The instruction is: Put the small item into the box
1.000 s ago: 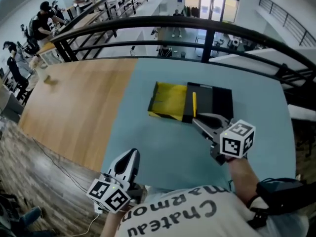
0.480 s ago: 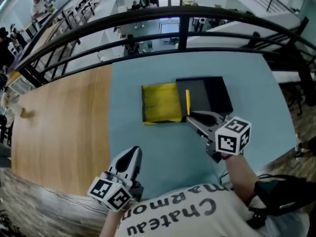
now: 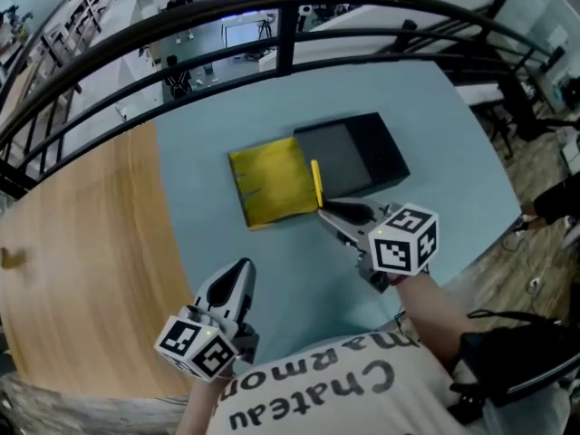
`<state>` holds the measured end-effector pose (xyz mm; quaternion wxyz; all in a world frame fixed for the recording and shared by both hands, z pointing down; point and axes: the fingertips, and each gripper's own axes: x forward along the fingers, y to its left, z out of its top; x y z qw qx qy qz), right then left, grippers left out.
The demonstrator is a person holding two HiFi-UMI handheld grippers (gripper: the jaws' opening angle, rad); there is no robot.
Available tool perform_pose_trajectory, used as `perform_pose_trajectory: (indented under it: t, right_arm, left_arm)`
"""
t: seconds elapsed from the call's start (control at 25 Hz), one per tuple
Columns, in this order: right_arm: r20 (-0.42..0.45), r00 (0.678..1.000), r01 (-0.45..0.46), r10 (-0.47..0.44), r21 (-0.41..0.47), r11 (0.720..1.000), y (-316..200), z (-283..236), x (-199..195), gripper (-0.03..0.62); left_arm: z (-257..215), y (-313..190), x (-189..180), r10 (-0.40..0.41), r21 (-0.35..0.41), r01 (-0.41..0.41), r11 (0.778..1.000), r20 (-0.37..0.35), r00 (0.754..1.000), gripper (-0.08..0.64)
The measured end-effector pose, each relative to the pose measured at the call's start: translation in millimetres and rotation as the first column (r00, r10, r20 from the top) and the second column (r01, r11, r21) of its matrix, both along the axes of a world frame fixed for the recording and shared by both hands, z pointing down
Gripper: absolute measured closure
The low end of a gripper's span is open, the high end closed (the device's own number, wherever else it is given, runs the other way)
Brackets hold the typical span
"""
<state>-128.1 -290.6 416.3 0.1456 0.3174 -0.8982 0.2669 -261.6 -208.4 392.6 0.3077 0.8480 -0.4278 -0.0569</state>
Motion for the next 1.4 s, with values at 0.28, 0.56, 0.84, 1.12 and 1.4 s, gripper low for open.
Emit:
perform_pose_trajectory:
  t: [0.28,0.56,0.84,1.12,1.4]
  right_arm:
    - [-0.111,0.993,-0.052,0.044,-0.067,0.996,-20.7,38.9,-30.9,0.514]
    - [-0.290,0.955,-0.114,0.066,-0.152,0.982,-41.6,84.4,-36.3,0.514]
    - [-0.413,0.910,-0.130,0.046,-0.179,0.975,-53.9,114.1,-44.1,0.514]
    - [-0.550,0.832,-0.073,-0.073,-0.239,0.968,-56.8,139.3,-45.7,0.512]
    - [-0.570,0.818,-0.120,-0.080,-0.304,0.945,-60.8,150.9,-44.9,0.512]
  left_arm:
    - [23.6,-26.9,-26.8,0.025,-0.014,-0.025,1.000,-0.021,0.999,0.558]
    - [57.8,-49.5,-32.2,0.047,-0.103,-0.044,0.994,0.028,0.999,0.558]
    - [63.1,-51.3,-49.6,0.038,-0.109,-0.038,0.993,-0.002,0.999,0.558]
    - [69.2,-44.6,-55.7,0.048,-0.105,-0.048,0.993,-0.002,0.999,0.558]
    - [73.0,-35.2,-59.8,0.044,-0.118,-0.045,0.992,-0.013,0.999,0.558]
